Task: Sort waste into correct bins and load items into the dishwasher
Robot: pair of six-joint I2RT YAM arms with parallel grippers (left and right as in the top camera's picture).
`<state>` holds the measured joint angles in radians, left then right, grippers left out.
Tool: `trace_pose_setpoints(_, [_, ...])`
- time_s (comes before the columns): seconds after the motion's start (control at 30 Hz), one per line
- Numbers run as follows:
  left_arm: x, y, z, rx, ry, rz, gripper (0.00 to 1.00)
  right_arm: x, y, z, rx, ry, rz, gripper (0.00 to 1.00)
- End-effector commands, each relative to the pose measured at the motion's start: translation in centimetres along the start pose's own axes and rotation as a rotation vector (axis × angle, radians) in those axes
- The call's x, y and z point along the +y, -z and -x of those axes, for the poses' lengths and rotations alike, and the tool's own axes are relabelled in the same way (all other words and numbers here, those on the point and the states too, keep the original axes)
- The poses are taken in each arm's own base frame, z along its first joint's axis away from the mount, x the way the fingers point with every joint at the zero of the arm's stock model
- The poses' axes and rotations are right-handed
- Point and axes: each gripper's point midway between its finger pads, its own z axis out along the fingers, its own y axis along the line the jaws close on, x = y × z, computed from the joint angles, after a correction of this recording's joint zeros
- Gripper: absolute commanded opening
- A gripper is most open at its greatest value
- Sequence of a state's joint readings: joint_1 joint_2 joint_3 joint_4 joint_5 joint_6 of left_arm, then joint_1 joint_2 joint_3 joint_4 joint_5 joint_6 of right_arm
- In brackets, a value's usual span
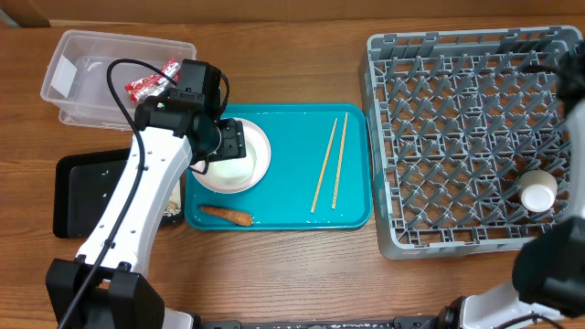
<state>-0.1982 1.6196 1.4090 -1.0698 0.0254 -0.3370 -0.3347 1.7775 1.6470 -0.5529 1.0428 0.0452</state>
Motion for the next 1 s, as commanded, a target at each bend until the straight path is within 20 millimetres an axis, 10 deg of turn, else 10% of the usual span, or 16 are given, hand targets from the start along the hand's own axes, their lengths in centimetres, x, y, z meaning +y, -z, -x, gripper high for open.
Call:
trace_pose_setpoints(0.0, [0.0,0.4,0.4,-0.014,0.01,-0.005,0.73,1.3,0.8,-2.0,0.002,0.153,-0.143,0.04])
trace_pose_setpoints(0.47, [-0.1,0.4,0.4,-0.015,0.01,-0.006,0.73,10.6,3.5,-9.4,0.014,0.526,-0.109,0.04])
trace_pose_setpoints(0.97, [0.0,0.4,0.4,-0.014,0.01,-0.005,0.73,14.8,8.5,-10.8,-0.037,0.563,0.033,0.12])
